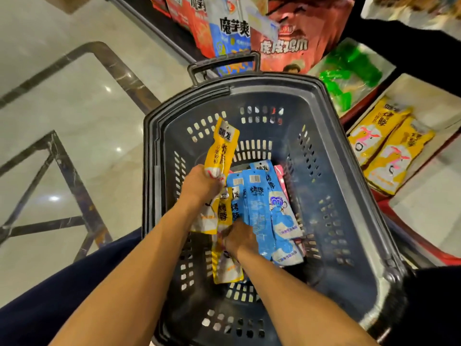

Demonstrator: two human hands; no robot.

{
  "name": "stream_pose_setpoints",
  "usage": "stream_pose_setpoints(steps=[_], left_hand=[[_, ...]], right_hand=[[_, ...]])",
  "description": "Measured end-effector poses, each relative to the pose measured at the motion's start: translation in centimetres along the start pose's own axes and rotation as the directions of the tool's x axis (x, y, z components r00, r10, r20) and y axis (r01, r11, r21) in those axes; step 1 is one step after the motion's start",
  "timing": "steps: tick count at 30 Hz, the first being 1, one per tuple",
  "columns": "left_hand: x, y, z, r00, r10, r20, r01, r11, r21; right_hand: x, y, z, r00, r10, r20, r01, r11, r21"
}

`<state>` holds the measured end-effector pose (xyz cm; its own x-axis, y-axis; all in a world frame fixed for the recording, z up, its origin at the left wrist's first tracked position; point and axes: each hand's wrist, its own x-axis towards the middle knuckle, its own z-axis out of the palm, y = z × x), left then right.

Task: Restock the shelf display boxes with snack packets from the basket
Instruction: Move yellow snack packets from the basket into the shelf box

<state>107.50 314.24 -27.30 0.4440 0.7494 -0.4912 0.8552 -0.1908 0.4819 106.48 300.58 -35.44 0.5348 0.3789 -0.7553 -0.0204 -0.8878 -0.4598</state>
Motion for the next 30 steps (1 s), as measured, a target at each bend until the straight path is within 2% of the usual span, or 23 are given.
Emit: stream_pose_setpoints(steps=[6, 9, 17, 20, 22, 26, 30], left_hand=[[-1.6, -1.1, 0.1, 1.0, -0.016, -0.012, 0.014, 0.982, -0.188], [-1.9, -0.6, -0.5, 0.999, 0.012, -0.037, -0.02, 0.975, -0.22], [-2.5, 0.0, -1.6, 0.998, 0.044, -0.044, -0.055, 0.952, -0.3], [-2.5, 0.0, -1.7, 0.998, 0.046, -0.049, -0.059, 0.953, -0.298], [-2.4, -0.2, -1.6, 0.998, 0.045, -0.045, -0.057, 0.948, -0.312], [-2.5, -0.4, -1.4, 0.998, 0.04, -0.045, -0.052, 0.946, -0.319], [-3.7, 0.0, -1.7, 0.998, -0.005, -0.063, -0.019, 0.927, -0.375]], right_hand=[[-0.1, -1.4, 2.9, 0.98, 0.119, -0.159, -0.118, 0.993, 0.017], [0.1, -1.2, 4.3, 0.973, 0.115, -0.2, -0.124, 0.992, -0.035], [0.6, -1.0, 6.0, 0.923, -0.039, -0.382, -0.056, 0.971, -0.234], [1.2, -0.3, 5.3, 0.938, -0.109, -0.328, 0.016, 0.961, -0.275], [1.5, 0.3, 3.7, 0.944, -0.121, -0.308, 0.05, 0.972, -0.23], [2.1, 0.8, -0.7, 0.971, -0.023, -0.236, -0.01, 0.991, -0.136], [1.7, -0.2, -5.4, 0.985, 0.035, -0.171, -0.011, 0.991, 0.136]])
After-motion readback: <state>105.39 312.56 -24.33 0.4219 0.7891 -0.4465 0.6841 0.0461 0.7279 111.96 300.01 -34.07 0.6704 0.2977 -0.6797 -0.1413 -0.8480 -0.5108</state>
